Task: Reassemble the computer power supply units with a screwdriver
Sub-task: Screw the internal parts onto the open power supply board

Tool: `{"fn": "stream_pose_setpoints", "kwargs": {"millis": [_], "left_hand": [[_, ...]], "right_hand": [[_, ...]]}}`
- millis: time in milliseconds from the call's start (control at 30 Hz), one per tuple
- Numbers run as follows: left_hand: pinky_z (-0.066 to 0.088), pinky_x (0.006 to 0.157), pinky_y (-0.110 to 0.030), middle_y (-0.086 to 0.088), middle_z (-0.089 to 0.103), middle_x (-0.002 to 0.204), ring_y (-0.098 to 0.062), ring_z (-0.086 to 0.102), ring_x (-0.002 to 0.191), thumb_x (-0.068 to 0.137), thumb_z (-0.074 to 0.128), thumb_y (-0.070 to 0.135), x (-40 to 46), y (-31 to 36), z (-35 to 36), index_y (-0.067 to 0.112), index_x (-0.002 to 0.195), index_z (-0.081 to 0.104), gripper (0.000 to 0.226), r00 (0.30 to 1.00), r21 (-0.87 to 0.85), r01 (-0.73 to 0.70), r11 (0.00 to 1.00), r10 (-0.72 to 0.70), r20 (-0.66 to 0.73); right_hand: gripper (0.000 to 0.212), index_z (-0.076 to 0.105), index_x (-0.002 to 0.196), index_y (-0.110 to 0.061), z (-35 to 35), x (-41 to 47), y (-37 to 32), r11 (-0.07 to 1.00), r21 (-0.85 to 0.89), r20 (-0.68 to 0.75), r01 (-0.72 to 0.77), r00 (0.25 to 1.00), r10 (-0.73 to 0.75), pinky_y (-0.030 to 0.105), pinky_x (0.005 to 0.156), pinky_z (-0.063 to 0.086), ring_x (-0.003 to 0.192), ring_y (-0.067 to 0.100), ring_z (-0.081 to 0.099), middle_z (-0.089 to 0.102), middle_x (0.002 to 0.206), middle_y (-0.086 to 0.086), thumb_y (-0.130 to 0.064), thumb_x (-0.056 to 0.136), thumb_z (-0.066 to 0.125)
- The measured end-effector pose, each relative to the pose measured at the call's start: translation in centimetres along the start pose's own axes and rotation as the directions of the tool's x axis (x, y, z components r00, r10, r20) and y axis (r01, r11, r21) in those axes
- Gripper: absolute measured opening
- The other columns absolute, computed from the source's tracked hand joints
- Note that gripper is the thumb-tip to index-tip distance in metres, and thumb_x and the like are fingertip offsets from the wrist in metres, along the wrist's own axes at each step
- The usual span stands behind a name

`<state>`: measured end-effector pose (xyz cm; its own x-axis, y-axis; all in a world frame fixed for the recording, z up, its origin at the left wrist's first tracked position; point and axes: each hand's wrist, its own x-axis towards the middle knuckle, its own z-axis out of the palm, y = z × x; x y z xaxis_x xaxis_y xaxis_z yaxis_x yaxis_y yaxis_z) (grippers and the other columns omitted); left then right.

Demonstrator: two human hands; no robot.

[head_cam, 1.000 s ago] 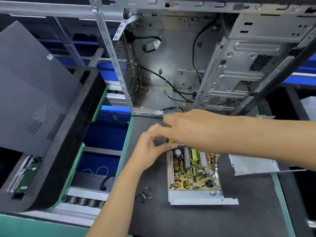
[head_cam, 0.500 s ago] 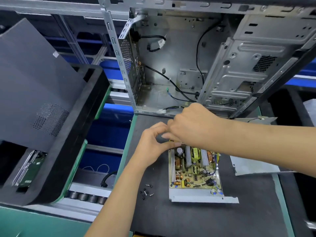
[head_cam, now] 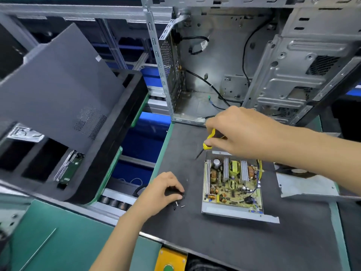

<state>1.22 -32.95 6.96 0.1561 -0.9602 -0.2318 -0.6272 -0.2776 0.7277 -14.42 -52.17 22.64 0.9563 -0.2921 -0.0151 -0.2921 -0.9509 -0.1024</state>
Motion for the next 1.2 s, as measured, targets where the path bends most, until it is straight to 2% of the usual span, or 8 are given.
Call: {"fn": "stream_pose_setpoints", "kwargs": {"millis": [133,300,500,633,900,1100,1200], "left_hand": [[0.037,0.074,-0.007,0.011,0.059,0.090,-0.002,0.056,0.085,0.080,0.079,0.011,-1.5,-0.9,0.2,0.024,0.082,0.071,0.015,0.996,0.031,0.057,0.998,-0.055,-0.069],[0.036,0.074,-0.003,0.011,0.058,0.091,0.003,0.055,0.084,0.080,0.078,0.007,-2.6,-1.1,1.2,0.019,0.085,0.073,0.014,0.992,0.037,0.100,0.994,-0.097,-0.086],[0.036,0.073,-0.005,0.009,0.058,0.091,-0.003,0.056,0.085,0.080,0.078,0.011,-3.0,-1.3,1.8,0.023,0.079,0.071,0.014,0.985,0.036,0.123,0.992,-0.117,-0.125],[0.036,0.074,-0.005,0.011,0.057,0.090,-0.002,0.055,0.085,0.081,0.078,0.014,-3.2,-1.4,2.3,0.024,0.078,0.071,0.012,0.985,0.057,0.104,0.993,-0.095,-0.146],[0.040,0.076,-0.010,0.013,0.055,0.090,-0.002,0.055,0.085,0.083,0.076,0.014,-3.5,-1.0,3.0,0.023,0.077,0.067,0.014,0.983,0.132,0.066,0.989,-0.043,-0.176],[0.049,0.079,-0.019,0.011,0.062,0.087,-0.004,0.061,0.081,0.082,0.077,0.013,-3.1,-0.7,1.9,0.018,0.077,0.072,0.009,0.983,0.095,0.072,0.993,-0.054,-0.178],[0.046,0.079,-0.016,0.012,0.061,0.088,-0.003,0.059,0.082,0.083,0.077,0.016,-3.0,-0.7,1.7,0.021,0.078,0.072,0.008,0.991,0.113,0.086,0.990,-0.074,-0.108]], "right_hand": [[0.029,0.059,0.092,-0.020,0.6,-1.3,-0.8,0.996,0.087,0.003,-0.008,1.000,0.008,0.033,0.060,0.042,0.081,0.024,0.058,0.060,0.084,-0.004,-0.048,0.091,0.052],[0.032,0.057,0.095,-0.019,1.6,-2.7,-1.4,0.993,0.119,0.022,-0.007,1.000,0.004,0.037,0.070,0.049,0.085,0.021,0.057,0.059,0.087,-0.004,-0.050,0.093,0.048],[0.028,0.058,0.093,-0.023,1.9,-4.0,-1.0,0.987,0.159,-0.033,0.007,0.999,-0.002,0.032,0.065,0.046,0.080,0.015,0.056,0.058,0.084,-0.009,-0.049,0.092,0.049],[0.023,0.059,0.094,-0.026,1.7,-5.3,-0.5,0.976,0.216,-0.063,-0.005,0.998,0.019,0.027,0.060,0.042,0.072,0.007,0.050,0.056,0.081,-0.015,-0.047,0.091,0.052],[0.034,0.059,0.090,-0.020,1.2,-7.1,0.4,0.967,0.251,-0.077,-0.045,0.995,0.066,0.037,0.067,0.049,0.073,0.013,0.056,0.057,0.079,-0.008,-0.052,0.088,0.048],[0.038,0.063,0.085,-0.021,1.0,-8.0,0.9,0.928,0.358,-0.075,-0.103,0.987,0.139,0.035,0.063,0.049,0.069,0.007,0.057,0.058,0.072,-0.012,-0.055,0.082,0.046],[0.033,0.064,0.083,-0.021,1.1,-8.3,1.1,0.908,0.396,-0.060,-0.134,0.983,0.172,0.033,0.063,0.050,0.070,0.005,0.059,0.062,0.073,-0.011,-0.052,0.083,0.052]]}}
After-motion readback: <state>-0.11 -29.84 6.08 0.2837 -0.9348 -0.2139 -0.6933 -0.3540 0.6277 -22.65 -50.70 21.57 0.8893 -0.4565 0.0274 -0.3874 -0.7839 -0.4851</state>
